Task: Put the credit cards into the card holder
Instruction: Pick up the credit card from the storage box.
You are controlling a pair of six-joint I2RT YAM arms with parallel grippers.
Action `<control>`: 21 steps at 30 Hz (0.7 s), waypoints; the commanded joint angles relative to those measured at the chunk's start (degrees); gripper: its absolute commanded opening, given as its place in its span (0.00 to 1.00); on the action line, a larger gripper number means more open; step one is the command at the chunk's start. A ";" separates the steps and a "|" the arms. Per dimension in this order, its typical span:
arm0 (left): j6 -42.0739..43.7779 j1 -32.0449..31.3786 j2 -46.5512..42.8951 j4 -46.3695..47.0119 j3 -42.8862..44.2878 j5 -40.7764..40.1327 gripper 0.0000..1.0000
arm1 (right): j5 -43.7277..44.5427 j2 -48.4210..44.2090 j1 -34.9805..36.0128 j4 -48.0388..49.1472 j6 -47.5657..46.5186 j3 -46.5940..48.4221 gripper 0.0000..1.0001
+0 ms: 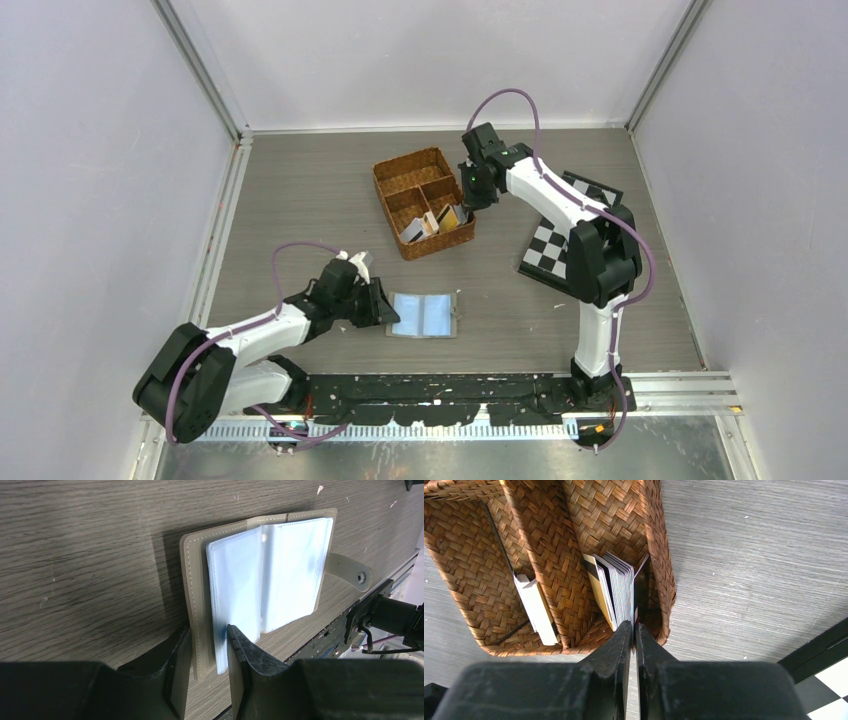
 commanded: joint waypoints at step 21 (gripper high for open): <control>0.65 0.07 -0.45 -0.59 0.86 -0.30 0.34 | -2.84 -2.99 0.08 0.55 0.35 2.45 0.25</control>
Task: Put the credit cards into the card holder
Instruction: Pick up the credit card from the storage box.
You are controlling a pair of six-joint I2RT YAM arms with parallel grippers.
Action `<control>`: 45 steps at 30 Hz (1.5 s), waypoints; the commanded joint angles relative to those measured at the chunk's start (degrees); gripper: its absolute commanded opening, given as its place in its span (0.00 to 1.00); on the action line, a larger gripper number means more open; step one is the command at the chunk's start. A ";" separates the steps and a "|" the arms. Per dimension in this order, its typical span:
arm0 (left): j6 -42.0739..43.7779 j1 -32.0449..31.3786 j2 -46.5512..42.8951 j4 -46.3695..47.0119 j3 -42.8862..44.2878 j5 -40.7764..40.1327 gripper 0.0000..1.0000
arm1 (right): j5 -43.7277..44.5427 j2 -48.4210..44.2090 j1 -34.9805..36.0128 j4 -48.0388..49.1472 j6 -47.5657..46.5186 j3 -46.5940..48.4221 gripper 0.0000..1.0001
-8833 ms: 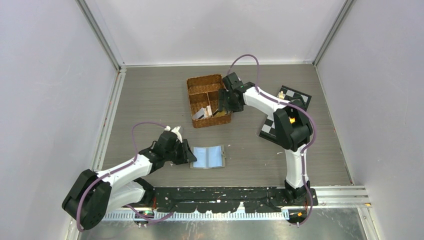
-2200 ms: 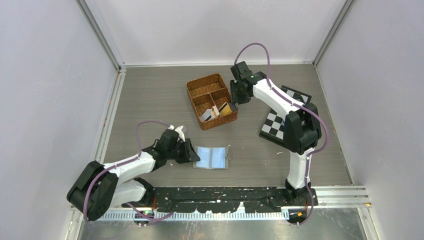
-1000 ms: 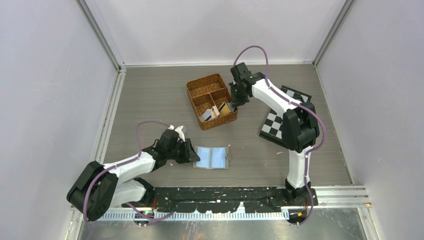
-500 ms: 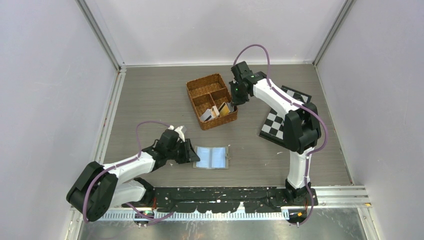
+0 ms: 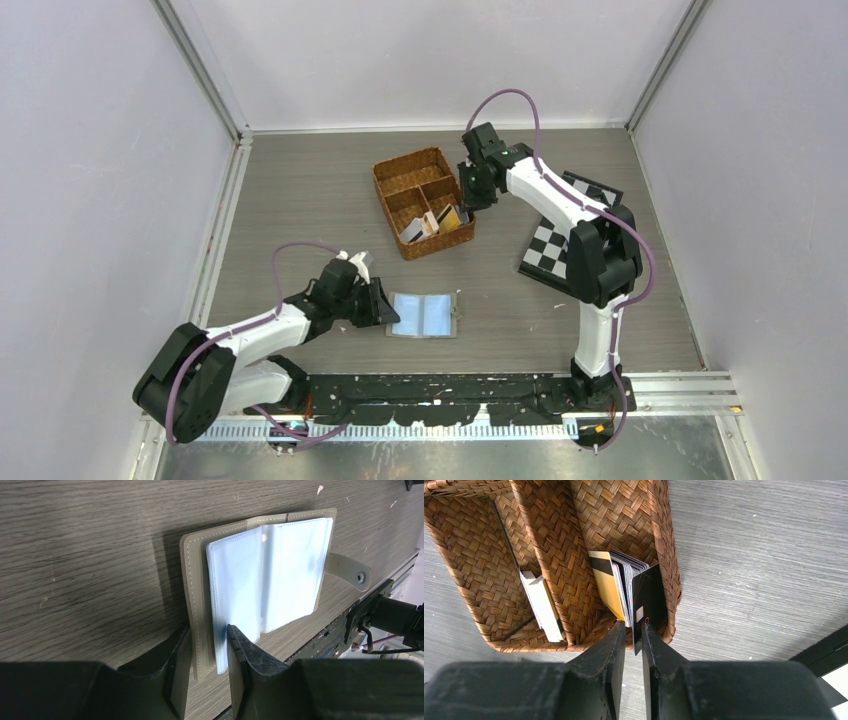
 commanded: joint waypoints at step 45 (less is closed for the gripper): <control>0.72 0.10 -0.54 -0.60 0.84 -0.22 0.33 | -1.17 -5.51 0.04 0.82 0.79 2.81 0.16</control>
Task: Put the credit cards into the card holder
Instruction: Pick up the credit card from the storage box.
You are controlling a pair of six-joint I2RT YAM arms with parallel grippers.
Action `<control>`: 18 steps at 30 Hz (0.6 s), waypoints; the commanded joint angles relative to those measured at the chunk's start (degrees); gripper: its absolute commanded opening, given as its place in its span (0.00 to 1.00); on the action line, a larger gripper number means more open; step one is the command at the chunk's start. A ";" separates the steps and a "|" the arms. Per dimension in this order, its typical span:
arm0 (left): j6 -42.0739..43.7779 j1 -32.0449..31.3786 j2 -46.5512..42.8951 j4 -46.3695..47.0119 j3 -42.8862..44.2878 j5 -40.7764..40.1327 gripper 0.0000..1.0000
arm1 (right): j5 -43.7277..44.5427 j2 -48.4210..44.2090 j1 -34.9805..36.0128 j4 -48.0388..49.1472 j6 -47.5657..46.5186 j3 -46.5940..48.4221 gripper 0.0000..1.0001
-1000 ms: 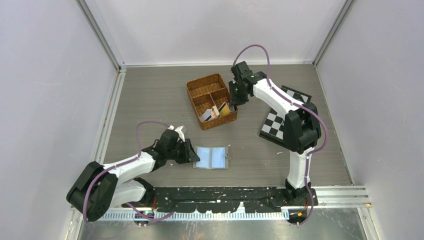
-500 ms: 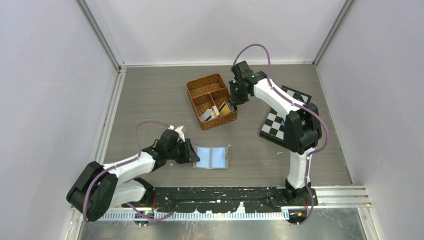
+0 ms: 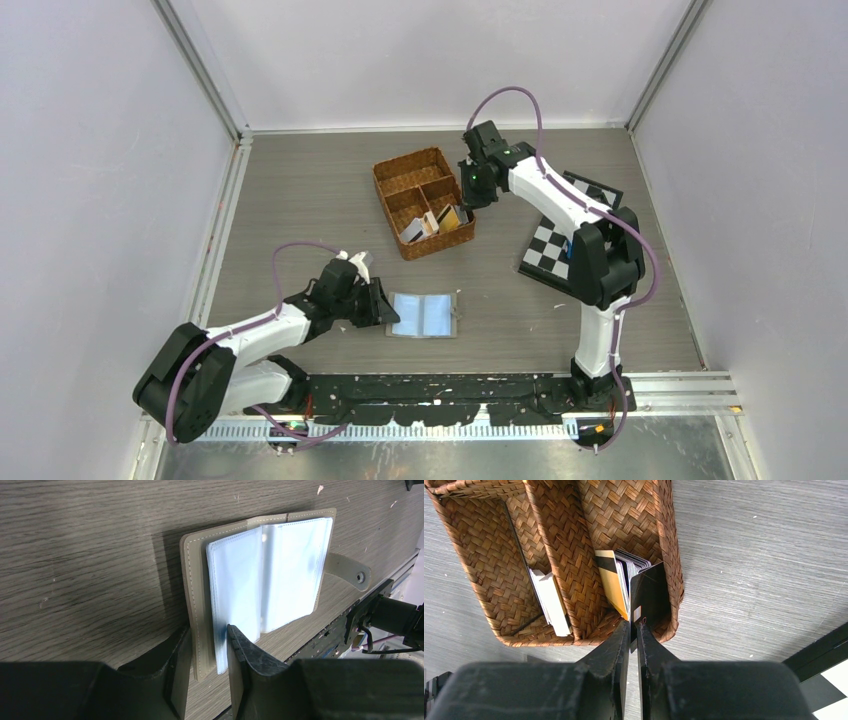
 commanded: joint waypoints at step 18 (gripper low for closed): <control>2.00 0.04 -3.40 -4.67 1.03 -3.03 0.41 | 9.37 -8.21 0.03 0.71 -0.49 2.56 0.01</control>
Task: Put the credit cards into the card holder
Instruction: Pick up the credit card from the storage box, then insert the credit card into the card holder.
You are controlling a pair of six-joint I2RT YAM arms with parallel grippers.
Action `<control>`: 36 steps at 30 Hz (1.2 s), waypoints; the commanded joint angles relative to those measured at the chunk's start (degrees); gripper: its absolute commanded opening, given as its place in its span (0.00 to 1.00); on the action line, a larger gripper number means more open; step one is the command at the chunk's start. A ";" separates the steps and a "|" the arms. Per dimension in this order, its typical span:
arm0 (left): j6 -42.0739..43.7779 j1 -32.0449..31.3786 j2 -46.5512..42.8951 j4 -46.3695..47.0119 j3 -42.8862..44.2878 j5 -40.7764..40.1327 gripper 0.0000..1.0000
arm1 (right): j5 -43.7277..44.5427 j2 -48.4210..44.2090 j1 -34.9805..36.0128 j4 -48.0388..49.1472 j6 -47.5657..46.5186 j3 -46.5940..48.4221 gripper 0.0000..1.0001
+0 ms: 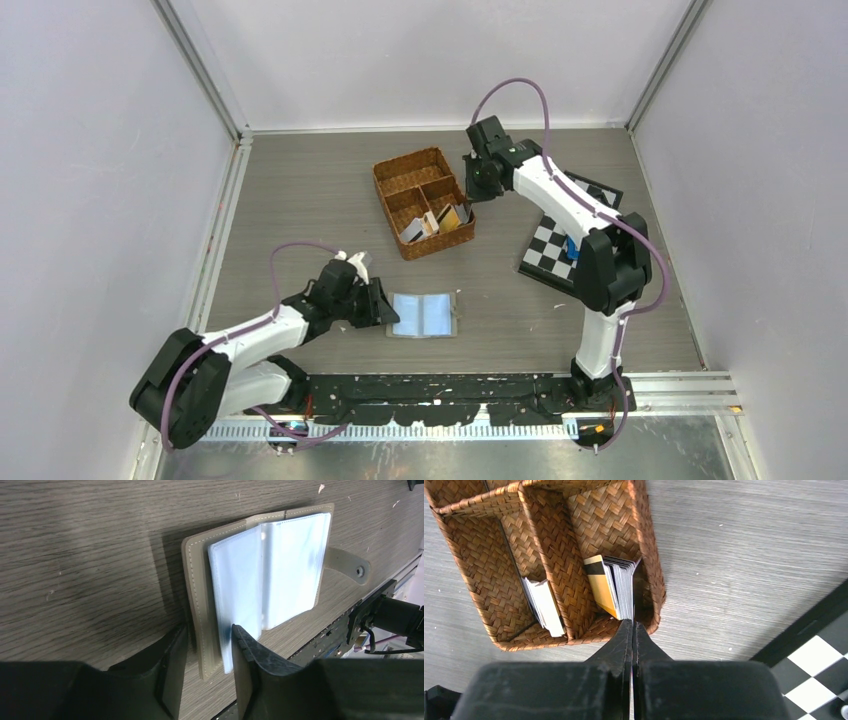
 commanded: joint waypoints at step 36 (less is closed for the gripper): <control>16.65 -2.97 -16.94 -3.26 13.95 19.49 0.80 | -37.47 -38.35 16.02 2.61 -2.18 -26.59 0.00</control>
